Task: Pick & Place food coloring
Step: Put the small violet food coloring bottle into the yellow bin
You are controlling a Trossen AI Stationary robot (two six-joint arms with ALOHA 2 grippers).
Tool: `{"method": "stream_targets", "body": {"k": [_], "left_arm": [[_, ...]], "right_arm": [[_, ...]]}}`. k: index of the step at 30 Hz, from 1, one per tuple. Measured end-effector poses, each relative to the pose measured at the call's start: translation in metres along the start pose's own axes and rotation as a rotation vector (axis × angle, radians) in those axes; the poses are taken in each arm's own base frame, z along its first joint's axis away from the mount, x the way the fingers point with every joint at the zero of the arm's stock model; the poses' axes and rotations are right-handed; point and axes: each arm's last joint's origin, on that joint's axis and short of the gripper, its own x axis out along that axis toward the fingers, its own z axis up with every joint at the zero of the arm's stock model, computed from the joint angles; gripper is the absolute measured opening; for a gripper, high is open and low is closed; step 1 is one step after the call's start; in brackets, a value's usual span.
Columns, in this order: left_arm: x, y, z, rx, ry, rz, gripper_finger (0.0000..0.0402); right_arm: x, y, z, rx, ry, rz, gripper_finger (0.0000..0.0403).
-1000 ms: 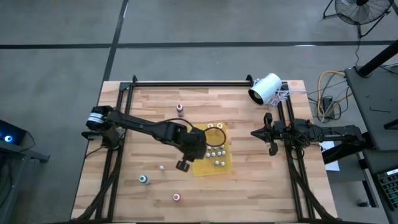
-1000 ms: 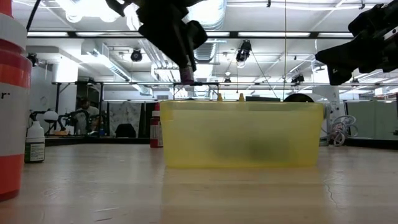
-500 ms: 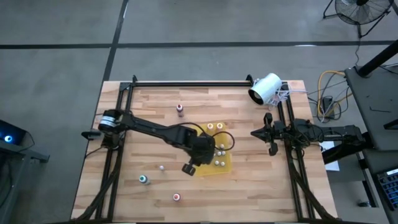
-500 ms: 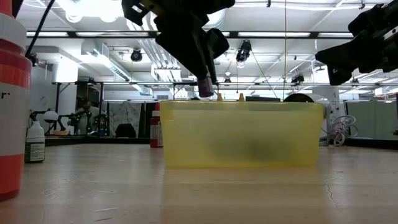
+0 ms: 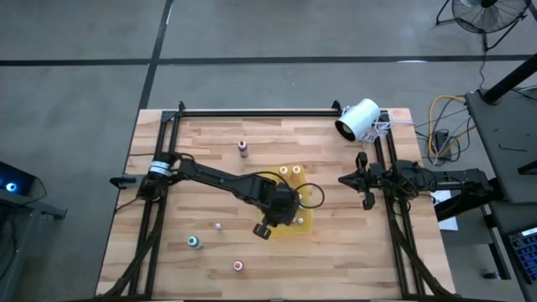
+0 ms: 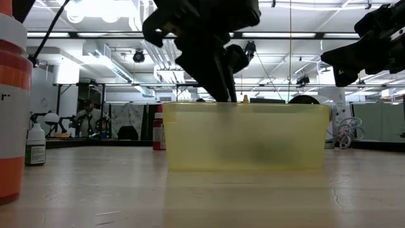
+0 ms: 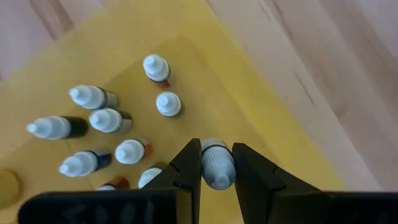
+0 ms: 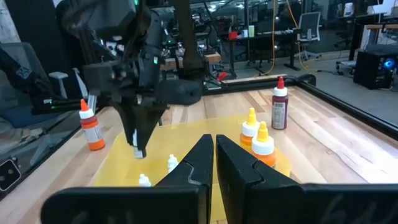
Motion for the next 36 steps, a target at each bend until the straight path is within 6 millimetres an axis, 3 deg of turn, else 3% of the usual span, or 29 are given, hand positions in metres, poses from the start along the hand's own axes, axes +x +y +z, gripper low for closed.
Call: {"method": "stream_targets", "body": {"k": [18, 36], "left_arm": [[0.028, 0.001, -0.005, 0.049, 0.089, 0.022, 0.0050], [0.029, 0.006, -0.003, 0.056, 0.049, 0.040, 0.0050]], "right_arm": [[0.000, 0.000, 0.000, 0.001, 0.000, 0.000, 0.0013], [0.000, 0.000, 0.000, 0.002, 0.000, 0.000, 0.0013]]}}
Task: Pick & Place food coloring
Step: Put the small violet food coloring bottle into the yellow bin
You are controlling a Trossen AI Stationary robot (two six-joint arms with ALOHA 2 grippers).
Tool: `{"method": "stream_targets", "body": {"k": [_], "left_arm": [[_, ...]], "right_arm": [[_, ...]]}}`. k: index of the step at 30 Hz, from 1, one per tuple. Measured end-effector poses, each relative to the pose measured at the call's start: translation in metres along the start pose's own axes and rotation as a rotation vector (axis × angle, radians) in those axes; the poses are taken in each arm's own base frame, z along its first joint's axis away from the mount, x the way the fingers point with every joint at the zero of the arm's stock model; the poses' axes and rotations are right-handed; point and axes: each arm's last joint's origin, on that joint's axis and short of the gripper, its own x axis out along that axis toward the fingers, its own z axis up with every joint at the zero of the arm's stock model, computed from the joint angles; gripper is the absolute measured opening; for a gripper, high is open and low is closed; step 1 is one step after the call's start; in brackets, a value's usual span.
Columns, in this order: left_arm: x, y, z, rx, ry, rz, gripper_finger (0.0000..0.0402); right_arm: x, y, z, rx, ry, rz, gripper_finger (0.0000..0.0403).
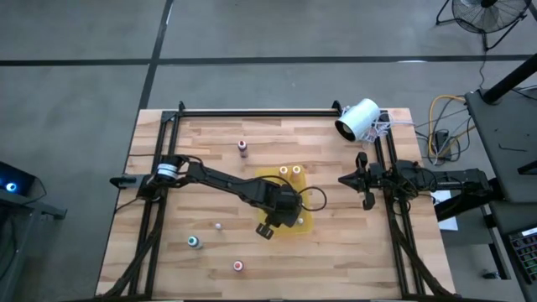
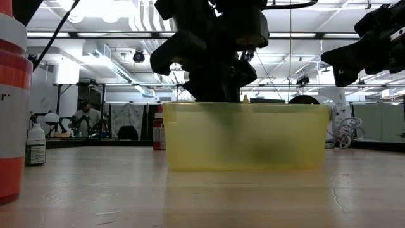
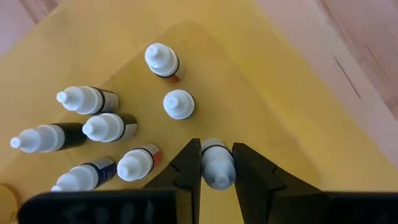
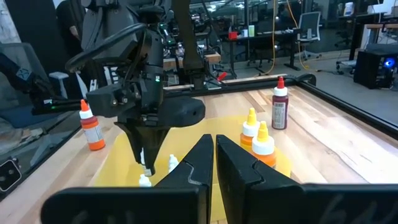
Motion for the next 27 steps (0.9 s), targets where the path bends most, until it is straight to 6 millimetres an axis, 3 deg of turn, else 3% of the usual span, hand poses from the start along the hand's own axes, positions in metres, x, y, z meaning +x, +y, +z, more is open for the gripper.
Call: {"method": "stream_targets", "body": {"k": [14, 27], "left_arm": [[0.011, 0.004, -0.004, -0.010, 0.021, 0.002, 0.0050], [0.008, 0.005, 0.000, 0.014, 0.009, 0.005, 0.0050]], "right_arm": [[0.000, 0.000, 0.000, -0.001, 0.000, 0.000, 0.0013], [0.000, 0.000, 0.000, -0.001, 0.001, 0.000, 0.0013]]}}
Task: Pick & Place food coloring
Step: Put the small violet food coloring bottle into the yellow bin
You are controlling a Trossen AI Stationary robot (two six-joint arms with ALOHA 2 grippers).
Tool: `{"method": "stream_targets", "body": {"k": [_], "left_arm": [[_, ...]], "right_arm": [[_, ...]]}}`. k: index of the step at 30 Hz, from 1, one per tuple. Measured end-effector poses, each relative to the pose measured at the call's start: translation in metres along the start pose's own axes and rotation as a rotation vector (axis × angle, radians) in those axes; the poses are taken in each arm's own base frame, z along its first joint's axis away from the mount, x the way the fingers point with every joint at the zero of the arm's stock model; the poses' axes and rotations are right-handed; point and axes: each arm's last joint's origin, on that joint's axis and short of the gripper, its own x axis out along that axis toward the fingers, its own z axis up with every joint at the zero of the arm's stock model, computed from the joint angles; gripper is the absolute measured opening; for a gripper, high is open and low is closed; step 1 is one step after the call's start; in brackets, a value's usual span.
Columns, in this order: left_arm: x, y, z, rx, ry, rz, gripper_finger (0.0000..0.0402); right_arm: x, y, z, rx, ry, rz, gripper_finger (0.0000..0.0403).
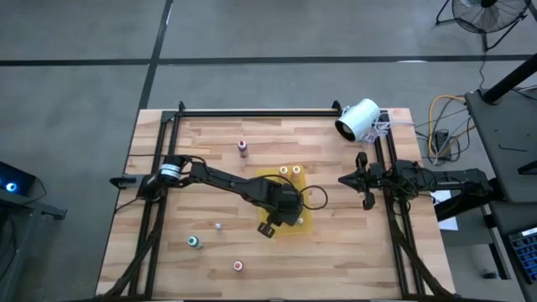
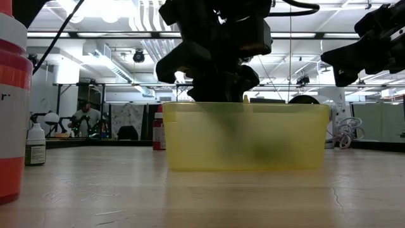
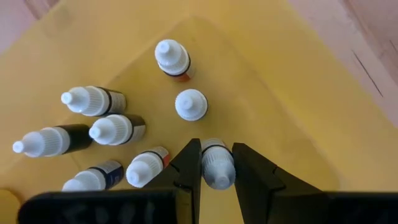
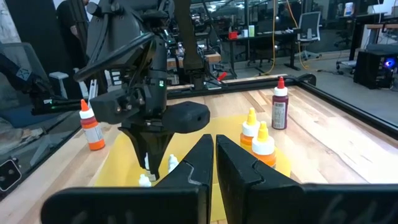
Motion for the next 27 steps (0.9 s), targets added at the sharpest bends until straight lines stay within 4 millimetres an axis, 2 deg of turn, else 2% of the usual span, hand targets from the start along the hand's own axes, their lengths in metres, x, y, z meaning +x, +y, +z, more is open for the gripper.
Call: {"method": "stream_targets", "body": {"k": [22, 27], "left_arm": [[0.0002, 0.0003, -0.0002, 0.007, -0.008, -0.016, 0.0050], [0.0074, 0.0023, 0.0026, -0.002, 0.016, -0.026, 0.0050]], "right_arm": [[0.0000, 0.0000, 0.0000, -0.001, 0.000, 0.000, 0.0013], [0.0000, 0.0000, 0.0000, 0.000, 0.000, 0.000, 0.0013]]}}
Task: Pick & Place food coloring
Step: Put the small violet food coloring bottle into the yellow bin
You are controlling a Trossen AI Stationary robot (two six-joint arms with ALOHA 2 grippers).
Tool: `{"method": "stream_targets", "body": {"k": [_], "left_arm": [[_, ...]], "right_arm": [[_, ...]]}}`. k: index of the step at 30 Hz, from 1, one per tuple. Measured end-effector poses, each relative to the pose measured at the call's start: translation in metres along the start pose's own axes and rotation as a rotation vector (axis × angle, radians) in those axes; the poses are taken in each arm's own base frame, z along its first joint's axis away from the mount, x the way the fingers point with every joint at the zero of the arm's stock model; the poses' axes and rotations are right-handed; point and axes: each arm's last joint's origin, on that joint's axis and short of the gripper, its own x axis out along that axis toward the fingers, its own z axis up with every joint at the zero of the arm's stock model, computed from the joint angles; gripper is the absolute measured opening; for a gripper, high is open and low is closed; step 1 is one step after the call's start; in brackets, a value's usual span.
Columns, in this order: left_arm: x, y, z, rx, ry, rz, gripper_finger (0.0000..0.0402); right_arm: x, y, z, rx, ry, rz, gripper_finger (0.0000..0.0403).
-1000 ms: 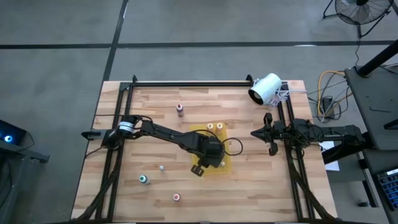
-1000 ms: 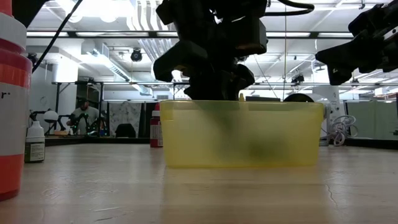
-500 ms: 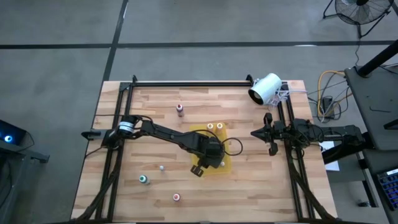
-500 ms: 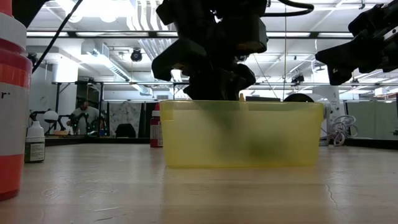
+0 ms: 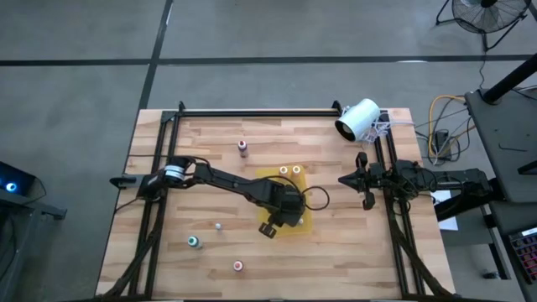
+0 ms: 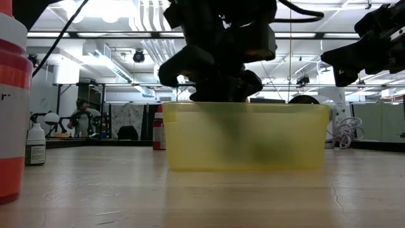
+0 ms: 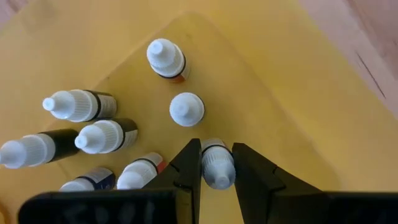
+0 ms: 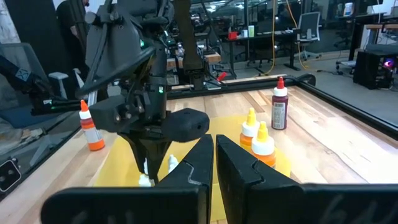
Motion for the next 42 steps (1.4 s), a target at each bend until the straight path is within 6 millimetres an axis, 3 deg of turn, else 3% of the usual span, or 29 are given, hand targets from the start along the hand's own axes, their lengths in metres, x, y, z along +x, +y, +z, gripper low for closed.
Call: {"method": "stream_targets", "body": {"k": [42], "left_arm": [[0.0027, 0.0012, 0.0011, -0.035, -0.037, -0.045, 0.0050]], "right_arm": [[0.0002, 0.0000, -0.0001, 0.001, 0.002, 0.000, 0.0013]]}}
